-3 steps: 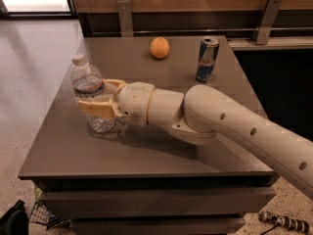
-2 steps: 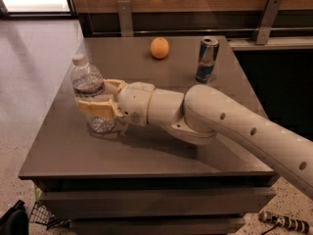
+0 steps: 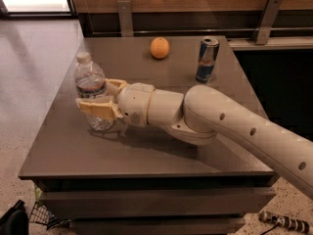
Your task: Place water bottle upright
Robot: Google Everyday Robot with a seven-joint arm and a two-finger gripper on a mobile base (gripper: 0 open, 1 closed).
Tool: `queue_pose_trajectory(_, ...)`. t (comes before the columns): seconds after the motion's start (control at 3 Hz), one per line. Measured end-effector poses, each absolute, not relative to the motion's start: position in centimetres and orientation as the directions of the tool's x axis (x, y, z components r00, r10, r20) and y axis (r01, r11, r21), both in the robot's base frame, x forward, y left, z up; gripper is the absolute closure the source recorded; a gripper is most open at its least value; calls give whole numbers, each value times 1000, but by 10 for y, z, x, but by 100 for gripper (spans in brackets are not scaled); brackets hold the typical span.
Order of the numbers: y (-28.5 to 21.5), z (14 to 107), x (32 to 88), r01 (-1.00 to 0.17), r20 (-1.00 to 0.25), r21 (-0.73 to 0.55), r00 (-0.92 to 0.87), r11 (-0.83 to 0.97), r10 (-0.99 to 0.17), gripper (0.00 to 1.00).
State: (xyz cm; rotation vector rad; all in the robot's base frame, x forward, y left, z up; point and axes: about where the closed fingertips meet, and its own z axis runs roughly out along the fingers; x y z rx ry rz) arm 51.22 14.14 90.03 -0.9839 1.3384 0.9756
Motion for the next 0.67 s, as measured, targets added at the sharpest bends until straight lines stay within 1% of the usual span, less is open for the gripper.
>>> queue_pose_trajectory(0.33, 143, 901, 511, -954, -1000, -6, 5, 299, -4, 1)
queue_pose_trajectory(0.67, 144, 901, 511, -954, -1000, -6, 5, 299, -4, 0)
